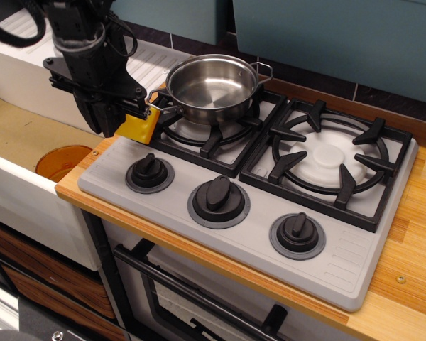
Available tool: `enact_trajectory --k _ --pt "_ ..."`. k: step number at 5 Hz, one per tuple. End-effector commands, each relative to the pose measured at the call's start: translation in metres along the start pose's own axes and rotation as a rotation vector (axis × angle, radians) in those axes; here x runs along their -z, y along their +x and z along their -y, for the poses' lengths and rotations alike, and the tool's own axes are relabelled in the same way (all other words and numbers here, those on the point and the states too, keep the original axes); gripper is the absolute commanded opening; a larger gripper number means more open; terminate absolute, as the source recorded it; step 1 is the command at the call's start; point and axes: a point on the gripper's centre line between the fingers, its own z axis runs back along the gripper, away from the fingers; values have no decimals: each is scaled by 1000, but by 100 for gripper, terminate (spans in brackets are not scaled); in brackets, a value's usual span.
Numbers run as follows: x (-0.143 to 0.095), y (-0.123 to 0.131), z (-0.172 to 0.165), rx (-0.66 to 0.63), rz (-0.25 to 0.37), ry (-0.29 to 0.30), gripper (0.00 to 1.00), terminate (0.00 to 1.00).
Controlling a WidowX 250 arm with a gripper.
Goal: Put pot or pan on stove and put cheese in pot or pan
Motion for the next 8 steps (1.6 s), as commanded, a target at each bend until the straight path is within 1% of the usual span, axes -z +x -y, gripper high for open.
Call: enact_trajectory --k 1,2,3,4,5,6,7,8 --pt "-47 14 -13 6 32 69 0 0" --pt "-67 15 -14 10 7 75 0 0" --pt "-73 22 -7 5 7 73 0 0" --pt "-73 33 2 -1 25 63 0 0" --pt "-73 52 14 -4 39 38 0 0" --pt "-68 73 27 -6 64 7 0 0" --pt "-49 96 45 -3 107 -49 0 0" --pt "-38 108 57 -3 125 -83 0 0"
